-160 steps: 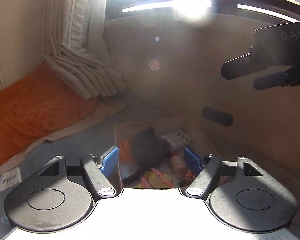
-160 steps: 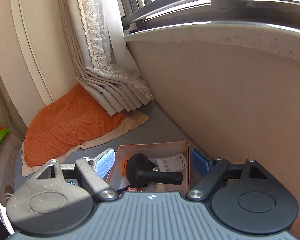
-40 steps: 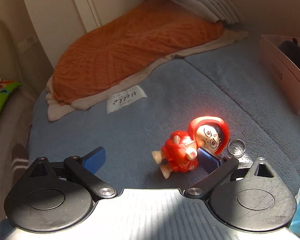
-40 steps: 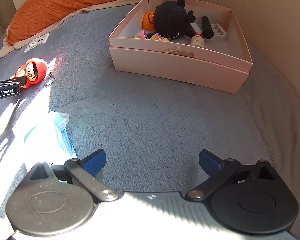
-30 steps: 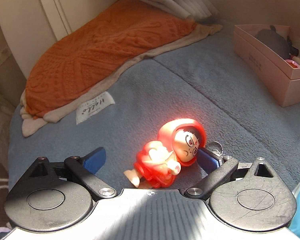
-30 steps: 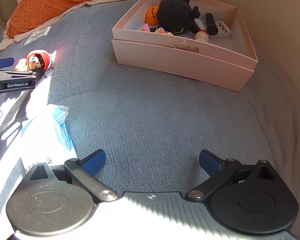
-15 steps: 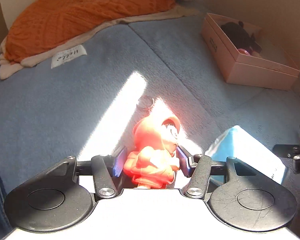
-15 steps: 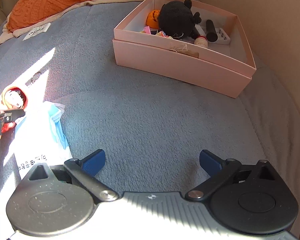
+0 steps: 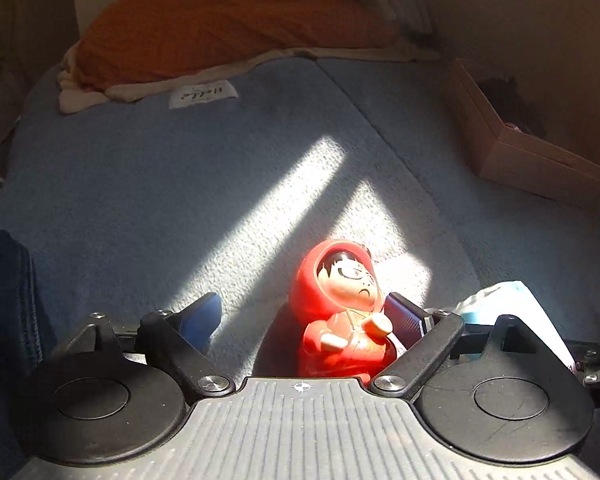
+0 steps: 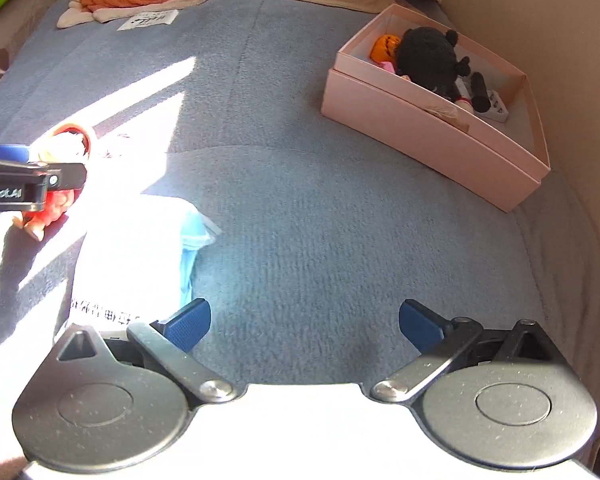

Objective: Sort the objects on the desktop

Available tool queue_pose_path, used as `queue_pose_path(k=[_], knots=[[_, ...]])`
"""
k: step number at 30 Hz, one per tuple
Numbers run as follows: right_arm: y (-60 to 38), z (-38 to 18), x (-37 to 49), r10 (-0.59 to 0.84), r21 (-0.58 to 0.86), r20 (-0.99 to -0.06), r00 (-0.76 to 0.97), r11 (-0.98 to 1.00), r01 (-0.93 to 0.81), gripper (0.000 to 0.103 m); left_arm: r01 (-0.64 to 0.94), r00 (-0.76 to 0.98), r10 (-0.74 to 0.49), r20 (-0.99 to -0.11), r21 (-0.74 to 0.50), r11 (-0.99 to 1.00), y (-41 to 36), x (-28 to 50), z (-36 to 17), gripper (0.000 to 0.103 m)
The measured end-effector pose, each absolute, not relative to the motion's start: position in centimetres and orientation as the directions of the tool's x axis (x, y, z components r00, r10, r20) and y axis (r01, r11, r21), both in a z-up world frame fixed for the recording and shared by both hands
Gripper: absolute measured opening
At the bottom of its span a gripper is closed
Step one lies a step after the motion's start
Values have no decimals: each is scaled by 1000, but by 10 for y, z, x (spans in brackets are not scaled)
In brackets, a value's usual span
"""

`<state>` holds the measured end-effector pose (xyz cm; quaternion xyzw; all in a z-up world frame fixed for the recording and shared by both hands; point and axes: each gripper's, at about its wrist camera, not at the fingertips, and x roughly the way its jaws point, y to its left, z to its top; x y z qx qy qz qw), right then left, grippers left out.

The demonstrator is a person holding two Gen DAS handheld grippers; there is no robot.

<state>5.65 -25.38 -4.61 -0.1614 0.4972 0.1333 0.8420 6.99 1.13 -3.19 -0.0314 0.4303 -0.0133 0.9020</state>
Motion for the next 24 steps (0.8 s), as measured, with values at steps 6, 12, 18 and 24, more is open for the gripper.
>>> queue_pose_path(k=[6, 12, 18, 24], knots=[[-233, -14, 33, 57, -202, -832, 553, 896, -396, 101, -12, 640, -39, -768, -61, 998, 12, 68, -26, 95], [-226, 7, 30, 218, 64, -854, 472, 945, -322, 103, -44, 642, -40, -766, -88, 995, 19, 70, -23, 96], [-194, -34, 48, 224, 131, -903, 366, 956, -261, 100, -74, 646, -25, -763, -95, 993, 25, 70, -20, 96], [-183, -57, 52, 168, 81, -936, 311, 958, -274, 58, -83, 641, -25, -767, -102, 991, 30, 70, -21, 97]])
